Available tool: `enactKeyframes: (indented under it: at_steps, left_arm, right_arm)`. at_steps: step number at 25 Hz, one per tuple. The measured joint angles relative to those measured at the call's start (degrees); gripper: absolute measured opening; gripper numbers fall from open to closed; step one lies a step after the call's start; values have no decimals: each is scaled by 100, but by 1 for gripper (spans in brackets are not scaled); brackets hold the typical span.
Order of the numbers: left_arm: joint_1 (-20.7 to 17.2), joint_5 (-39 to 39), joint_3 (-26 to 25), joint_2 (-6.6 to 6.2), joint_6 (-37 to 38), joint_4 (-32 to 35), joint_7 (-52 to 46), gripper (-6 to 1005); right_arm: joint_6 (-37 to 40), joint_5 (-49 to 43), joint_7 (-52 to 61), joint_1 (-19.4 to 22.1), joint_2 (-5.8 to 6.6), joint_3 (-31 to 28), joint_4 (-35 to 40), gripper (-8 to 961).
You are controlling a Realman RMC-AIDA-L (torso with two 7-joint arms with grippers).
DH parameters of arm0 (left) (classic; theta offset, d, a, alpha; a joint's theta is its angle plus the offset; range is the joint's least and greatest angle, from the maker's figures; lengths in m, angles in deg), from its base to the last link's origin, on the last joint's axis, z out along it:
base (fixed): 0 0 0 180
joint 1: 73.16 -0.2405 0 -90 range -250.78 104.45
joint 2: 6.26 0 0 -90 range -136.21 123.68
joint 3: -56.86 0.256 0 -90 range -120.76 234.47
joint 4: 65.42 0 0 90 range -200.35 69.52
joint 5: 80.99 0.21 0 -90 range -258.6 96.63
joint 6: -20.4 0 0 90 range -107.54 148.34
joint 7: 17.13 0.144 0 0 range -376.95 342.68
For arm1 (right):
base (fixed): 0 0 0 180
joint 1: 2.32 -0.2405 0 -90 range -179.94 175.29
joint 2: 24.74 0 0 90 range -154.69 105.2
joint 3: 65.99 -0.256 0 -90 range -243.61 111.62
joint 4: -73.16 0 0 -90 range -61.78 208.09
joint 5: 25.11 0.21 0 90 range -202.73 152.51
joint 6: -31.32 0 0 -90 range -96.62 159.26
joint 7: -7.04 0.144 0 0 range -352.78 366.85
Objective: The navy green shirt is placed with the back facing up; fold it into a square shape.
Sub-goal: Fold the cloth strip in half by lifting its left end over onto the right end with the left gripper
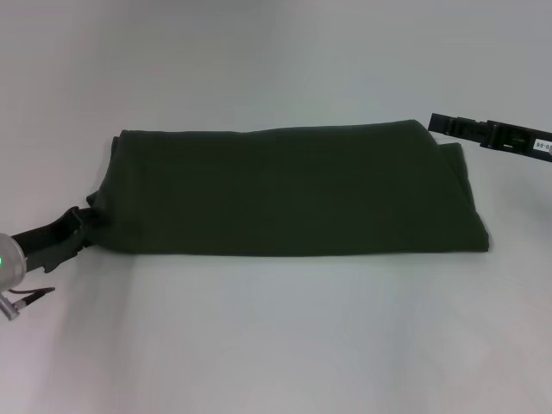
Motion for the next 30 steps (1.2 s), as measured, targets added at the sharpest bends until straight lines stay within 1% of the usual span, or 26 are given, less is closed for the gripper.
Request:
enactKeyframes:
  at_steps: [5, 15, 19, 24, 28, 30]
  left_arm:
    - [-15, 2, 3, 0, -130, -3, 72, 446]
    - [8, 2, 6, 0, -185, -12, 105, 152]
    - [-32, -13, 5, 13, -123, -7, 149, 44]
    - [-204, -53, -42, 62, 109, 67, 220, 43]
    - [-549, -211, -61, 141, 245, 329, 307, 43]
    - [-734, -249, -78, 158, 344, 493, 311, 43]
  right_arm:
    - [-25, 0, -4, -2, -7, 0, 9, 732]
    - [-25, 0, -9, -10, -10, 0, 1, 733]
    - [-98, 0, -8, 2, -33, 0, -2, 733]
    - [-176, 0, -13, 14, -98, 0, -12, 732]
    - [-191, 0, -17, 16, -156, 0, -11, 731]
    - [-224, 0, -17, 14, -185, 0, -11, 731]
